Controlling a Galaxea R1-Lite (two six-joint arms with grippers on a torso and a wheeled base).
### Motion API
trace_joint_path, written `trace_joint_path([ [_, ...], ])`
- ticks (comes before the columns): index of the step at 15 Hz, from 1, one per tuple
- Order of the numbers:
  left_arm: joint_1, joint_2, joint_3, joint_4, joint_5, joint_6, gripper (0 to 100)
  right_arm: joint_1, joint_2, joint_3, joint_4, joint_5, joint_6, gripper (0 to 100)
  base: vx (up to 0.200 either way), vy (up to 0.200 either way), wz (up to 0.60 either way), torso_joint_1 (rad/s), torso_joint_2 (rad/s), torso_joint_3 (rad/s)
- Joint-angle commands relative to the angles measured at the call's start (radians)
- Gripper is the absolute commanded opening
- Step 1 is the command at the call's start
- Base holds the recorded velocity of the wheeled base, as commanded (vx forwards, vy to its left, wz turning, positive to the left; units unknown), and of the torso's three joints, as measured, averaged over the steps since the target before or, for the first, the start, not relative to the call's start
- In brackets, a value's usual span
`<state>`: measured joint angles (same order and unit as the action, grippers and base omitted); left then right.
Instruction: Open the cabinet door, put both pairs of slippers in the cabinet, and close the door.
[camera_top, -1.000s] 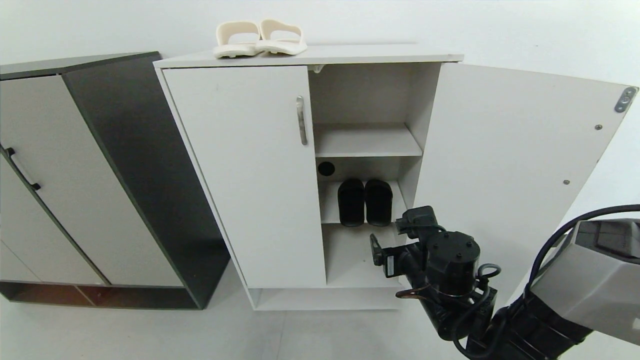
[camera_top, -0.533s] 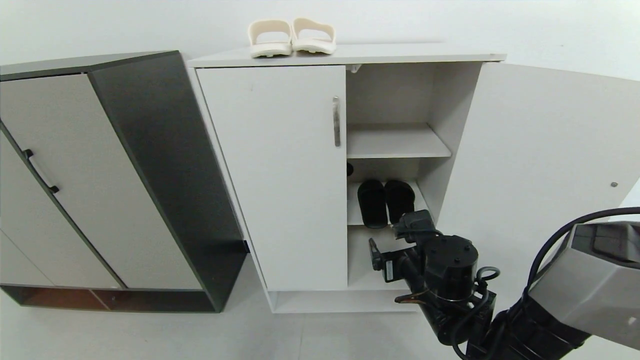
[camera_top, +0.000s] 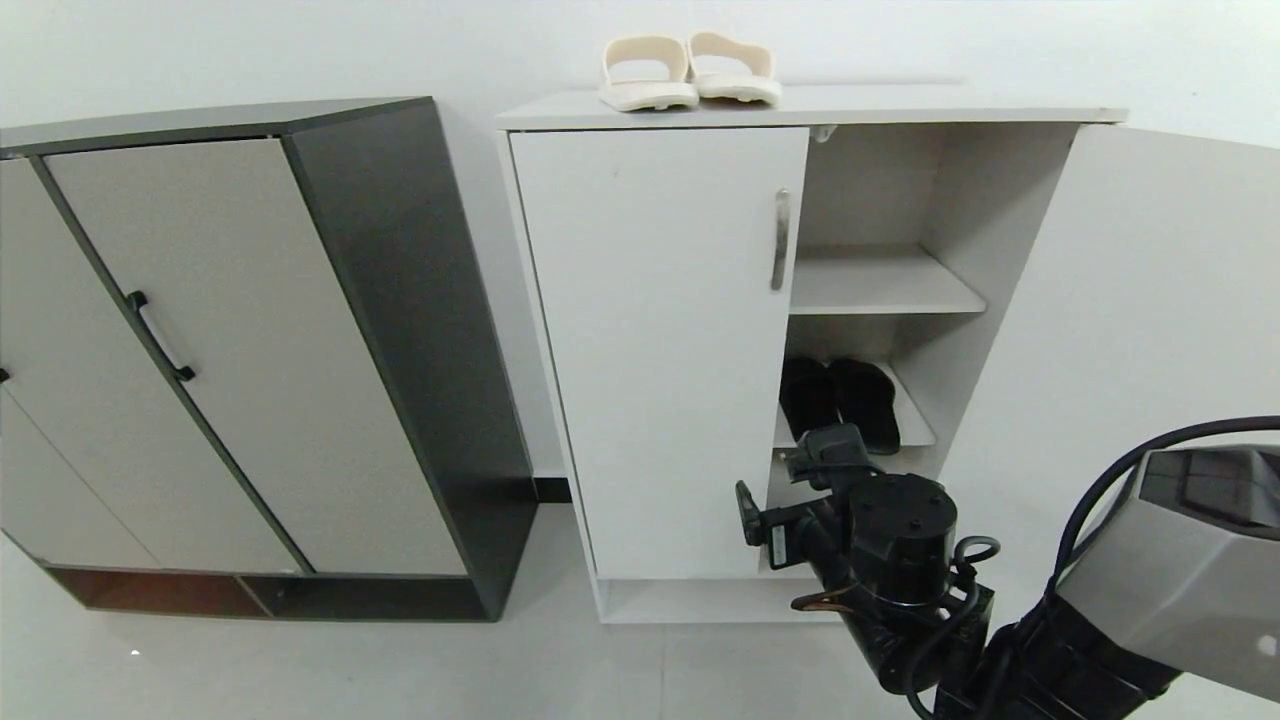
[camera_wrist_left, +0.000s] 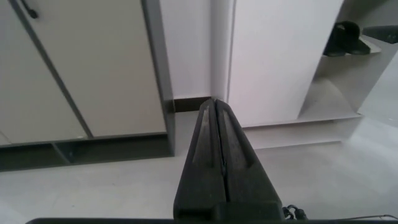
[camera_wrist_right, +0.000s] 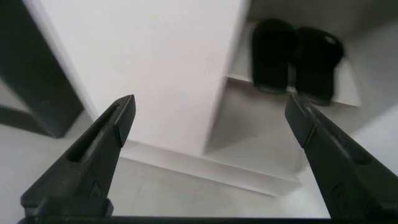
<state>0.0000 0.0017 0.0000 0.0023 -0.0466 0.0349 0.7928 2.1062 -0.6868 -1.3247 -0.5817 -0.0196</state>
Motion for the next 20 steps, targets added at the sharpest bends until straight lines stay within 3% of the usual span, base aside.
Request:
trace_joint_path([
  [1,0.0,0.001,0.0,0.001,-0.001,0.0,0,-0.001,0.005,0.001,-0.001,0.003,0.0,100,0.0,0.2,0.0,0.007,0.0,0.002],
  [20,0.0,0.001,0.0,0.001,0.001,-0.004,0,-0.012,0.017,0.015,-0.004,0.003,-0.005,100,0.0,0.011,0.0,0.0,0.0,0.0],
])
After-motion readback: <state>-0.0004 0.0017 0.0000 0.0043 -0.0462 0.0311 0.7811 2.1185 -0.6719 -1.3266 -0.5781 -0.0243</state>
